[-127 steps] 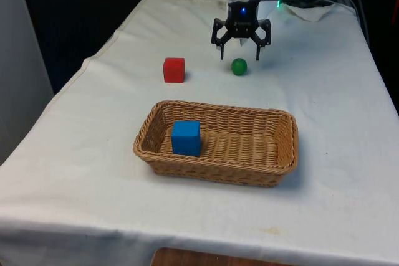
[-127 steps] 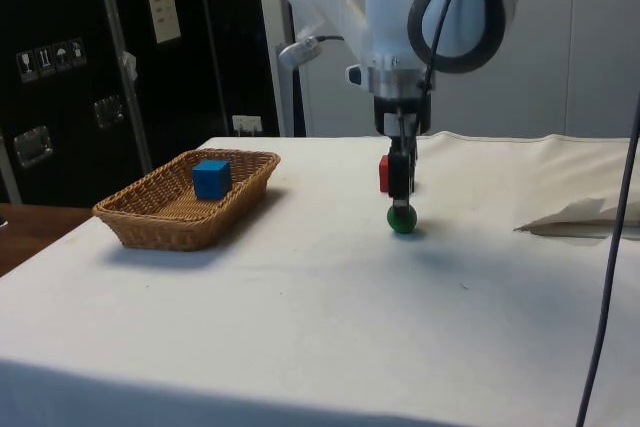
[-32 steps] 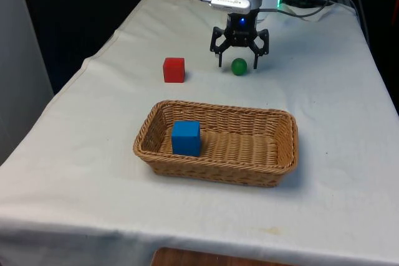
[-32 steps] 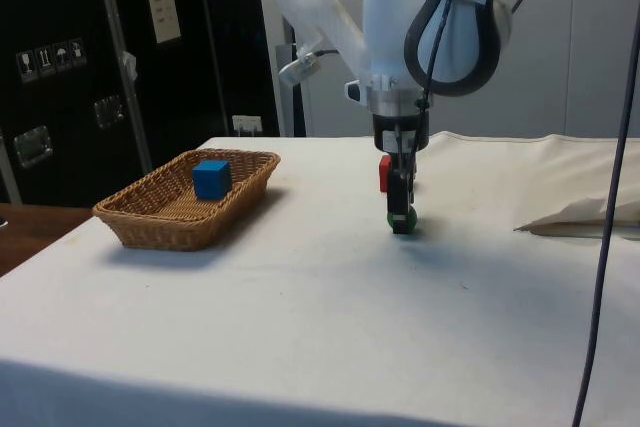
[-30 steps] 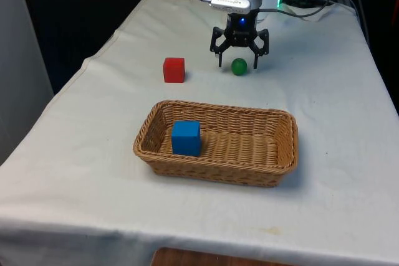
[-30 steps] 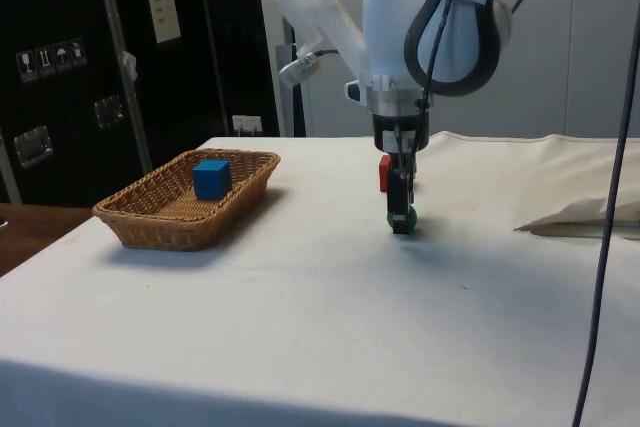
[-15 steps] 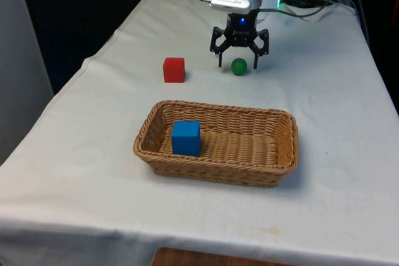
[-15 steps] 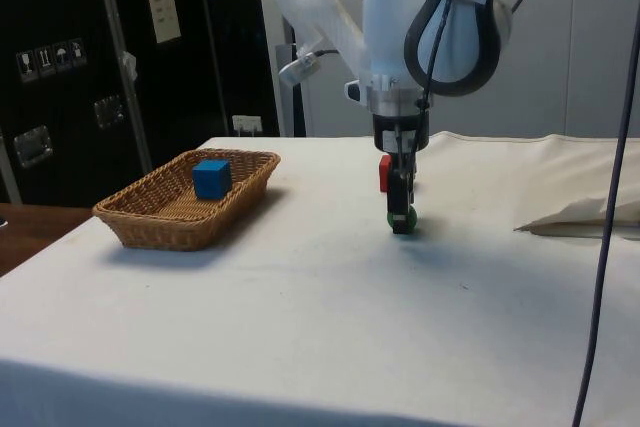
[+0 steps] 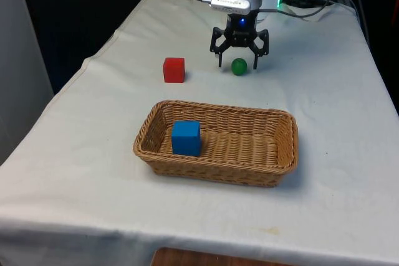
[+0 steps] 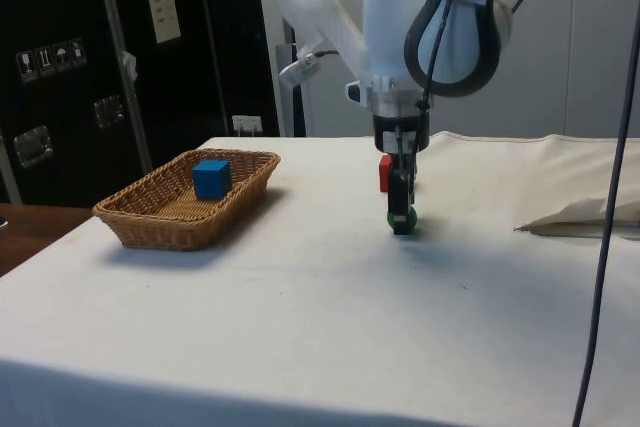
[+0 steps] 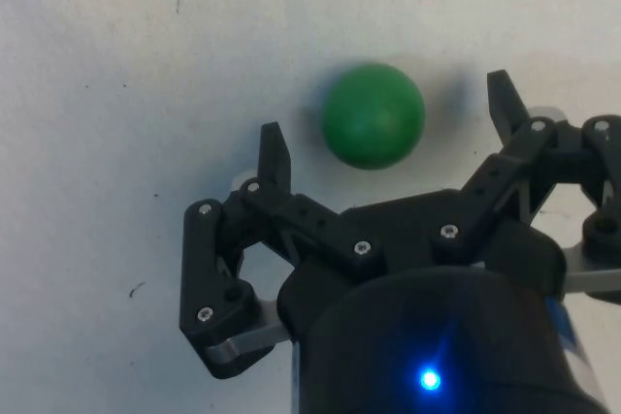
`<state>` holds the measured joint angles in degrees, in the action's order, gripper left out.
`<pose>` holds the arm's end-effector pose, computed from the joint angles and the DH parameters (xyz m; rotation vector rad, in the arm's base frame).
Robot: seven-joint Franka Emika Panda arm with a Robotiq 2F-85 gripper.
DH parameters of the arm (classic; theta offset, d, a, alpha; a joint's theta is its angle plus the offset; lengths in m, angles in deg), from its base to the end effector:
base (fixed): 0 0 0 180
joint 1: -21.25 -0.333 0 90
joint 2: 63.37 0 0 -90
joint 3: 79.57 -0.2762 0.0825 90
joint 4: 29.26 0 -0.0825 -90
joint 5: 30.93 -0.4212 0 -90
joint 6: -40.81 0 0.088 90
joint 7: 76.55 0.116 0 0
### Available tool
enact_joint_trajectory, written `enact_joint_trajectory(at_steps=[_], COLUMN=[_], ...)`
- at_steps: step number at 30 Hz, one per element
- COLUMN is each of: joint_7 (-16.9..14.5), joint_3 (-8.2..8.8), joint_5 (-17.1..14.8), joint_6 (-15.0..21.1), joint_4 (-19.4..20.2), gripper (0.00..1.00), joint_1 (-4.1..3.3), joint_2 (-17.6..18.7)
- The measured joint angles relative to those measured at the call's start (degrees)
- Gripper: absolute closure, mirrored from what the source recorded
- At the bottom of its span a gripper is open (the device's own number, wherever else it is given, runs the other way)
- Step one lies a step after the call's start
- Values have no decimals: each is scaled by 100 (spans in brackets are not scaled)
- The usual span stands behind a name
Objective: Place all non-red objects into the basket.
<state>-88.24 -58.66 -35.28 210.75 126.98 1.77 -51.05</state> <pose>0.3976 -0.0311 0.0815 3.0706 0.1748 0.0517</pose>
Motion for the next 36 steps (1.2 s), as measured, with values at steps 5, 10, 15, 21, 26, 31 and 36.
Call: enact_joint_trajectory(at_steps=[5, 10, 15, 21, 26, 31, 36], joint_7=[0, -6, -23, -29, -34, -34, -34], joint_3=[-6, 6, 40, 57, 63, 63, 63], joint_5=[0, 0, 0, 0, 0, 0, 0], joint_6=[0, 0, 0, 0, 0, 0, 0], joint_4=[-23, -23, -23, -29, -29, -29, -29], gripper=[0, 0, 0, 42, 96, 100, 100], joint_1=[0, 0, 0, 0, 0, 0, 0], joint_2=[40, 40, 40, 29, 23, 17, 11])
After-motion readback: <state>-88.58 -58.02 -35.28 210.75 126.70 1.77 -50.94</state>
